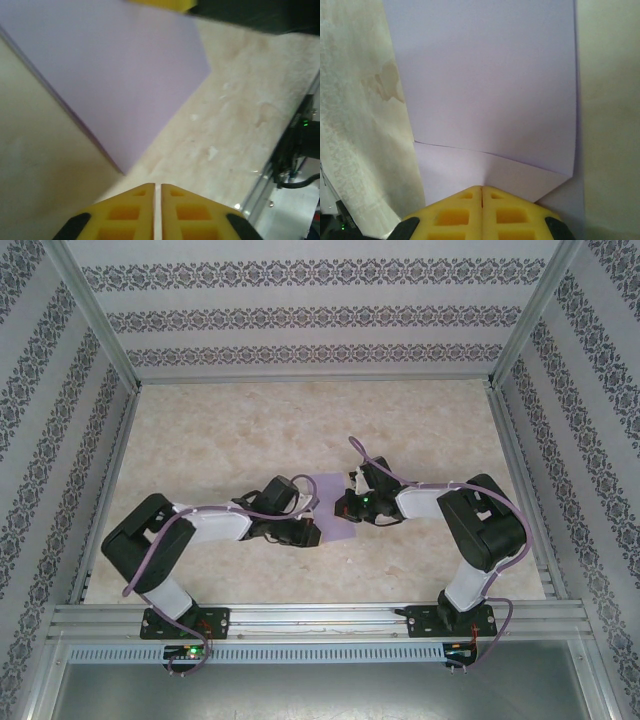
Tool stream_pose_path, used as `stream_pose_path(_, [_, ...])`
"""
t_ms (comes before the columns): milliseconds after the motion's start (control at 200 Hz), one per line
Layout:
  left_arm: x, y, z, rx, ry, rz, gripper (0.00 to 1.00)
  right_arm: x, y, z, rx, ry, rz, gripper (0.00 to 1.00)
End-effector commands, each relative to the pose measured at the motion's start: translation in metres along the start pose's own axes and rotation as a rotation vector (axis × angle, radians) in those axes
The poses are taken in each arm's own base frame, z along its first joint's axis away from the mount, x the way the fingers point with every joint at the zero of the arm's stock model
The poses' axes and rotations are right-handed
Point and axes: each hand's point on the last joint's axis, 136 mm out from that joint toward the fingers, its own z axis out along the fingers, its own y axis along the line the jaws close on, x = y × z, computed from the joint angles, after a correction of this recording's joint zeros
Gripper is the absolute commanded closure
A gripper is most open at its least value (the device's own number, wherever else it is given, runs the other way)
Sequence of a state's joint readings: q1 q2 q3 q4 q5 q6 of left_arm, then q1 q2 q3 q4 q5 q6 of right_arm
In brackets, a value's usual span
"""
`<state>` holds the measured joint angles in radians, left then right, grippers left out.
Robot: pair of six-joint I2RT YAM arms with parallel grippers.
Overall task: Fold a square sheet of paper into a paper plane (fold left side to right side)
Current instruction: Fold the triangle a second time at the center of the table, then turn over the paper at the center of the table.
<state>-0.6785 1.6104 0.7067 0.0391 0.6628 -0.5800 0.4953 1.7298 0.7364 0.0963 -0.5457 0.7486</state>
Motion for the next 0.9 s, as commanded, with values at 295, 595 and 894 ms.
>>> stream_pose_path(295, [-0.049, 0.02, -0.051, -0.075, -0.207, -0.005, 0.62, -0.034, 0.035, -0.068, -0.017, -0.269, -0.154, 0.51])
stream_pose_path(595, [-0.073, 0.02, -0.02, 0.012, -0.178, -0.015, 0.61, -0.029, 0.006, -0.099, -0.037, -0.363, -0.104, 0.23])
stream_pose_path(894, [-0.085, 0.021, 0.002, 0.085, -0.167, -0.032, 0.74, -0.016, -0.001, -0.097, -0.061, -0.321, -0.094, 0.3])
